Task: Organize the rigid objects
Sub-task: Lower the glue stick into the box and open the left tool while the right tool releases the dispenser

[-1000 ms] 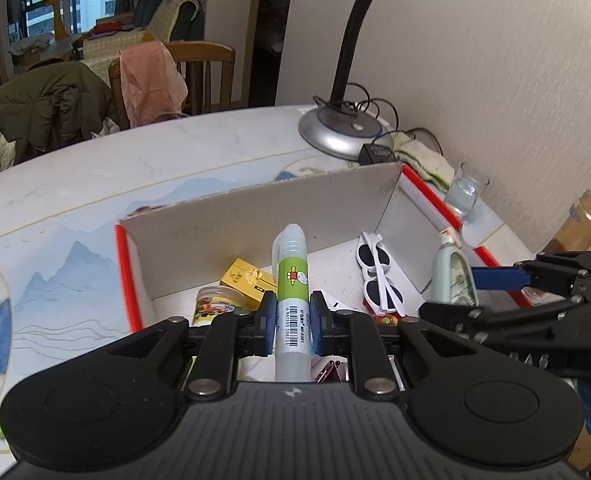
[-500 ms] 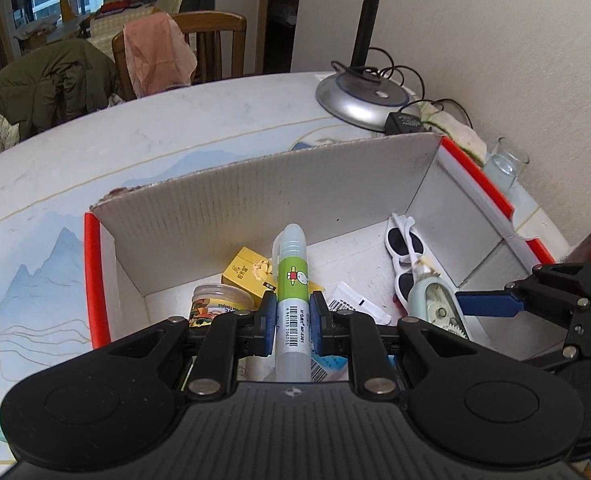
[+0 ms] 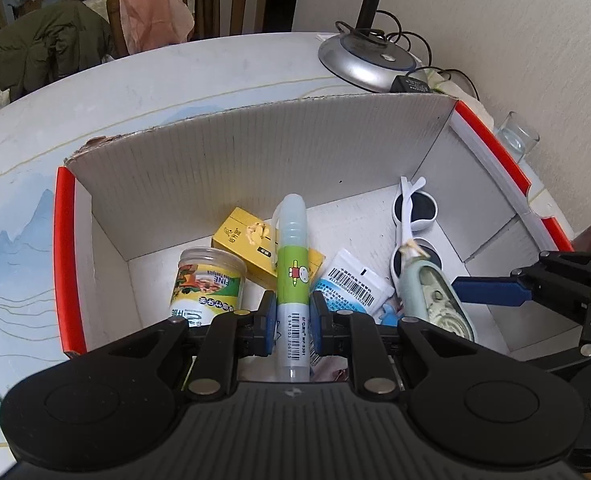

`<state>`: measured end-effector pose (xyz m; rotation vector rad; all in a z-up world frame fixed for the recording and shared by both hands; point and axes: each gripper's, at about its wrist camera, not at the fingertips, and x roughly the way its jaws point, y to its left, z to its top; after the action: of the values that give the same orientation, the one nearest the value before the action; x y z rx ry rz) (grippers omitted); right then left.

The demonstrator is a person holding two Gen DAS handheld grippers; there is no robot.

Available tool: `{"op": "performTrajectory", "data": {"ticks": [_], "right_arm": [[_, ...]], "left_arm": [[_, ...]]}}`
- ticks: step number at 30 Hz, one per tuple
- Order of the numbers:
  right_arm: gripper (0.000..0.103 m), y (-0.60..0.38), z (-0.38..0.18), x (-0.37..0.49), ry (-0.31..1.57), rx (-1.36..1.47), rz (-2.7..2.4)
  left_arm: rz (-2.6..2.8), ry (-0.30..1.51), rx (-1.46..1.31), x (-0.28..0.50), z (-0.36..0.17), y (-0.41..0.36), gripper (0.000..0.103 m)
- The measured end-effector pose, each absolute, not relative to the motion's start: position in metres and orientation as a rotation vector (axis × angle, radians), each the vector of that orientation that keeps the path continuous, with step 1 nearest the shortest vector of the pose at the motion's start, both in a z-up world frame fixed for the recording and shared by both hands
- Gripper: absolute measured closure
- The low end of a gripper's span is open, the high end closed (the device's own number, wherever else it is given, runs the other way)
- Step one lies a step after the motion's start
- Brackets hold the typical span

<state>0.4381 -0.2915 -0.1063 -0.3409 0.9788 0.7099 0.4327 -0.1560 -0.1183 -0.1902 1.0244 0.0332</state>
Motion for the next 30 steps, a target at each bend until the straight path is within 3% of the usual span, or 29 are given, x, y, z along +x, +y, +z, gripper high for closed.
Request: {"op": "performTrajectory", "data": {"ticks": [9,30], "right_arm": [[0.034,-0.293,-0.098,0.431,0.961,-0.324,0.707],[0.028,-0.301,-0.064,0.397,0.898,-0.281,0.657]], "left_arm": [[0.038,1.031,-0.21,0.428,-0.116,-0.152,0.086],[0.043,0.926,-0.197,0.383,-0.08,-0.144,0.085]]}}
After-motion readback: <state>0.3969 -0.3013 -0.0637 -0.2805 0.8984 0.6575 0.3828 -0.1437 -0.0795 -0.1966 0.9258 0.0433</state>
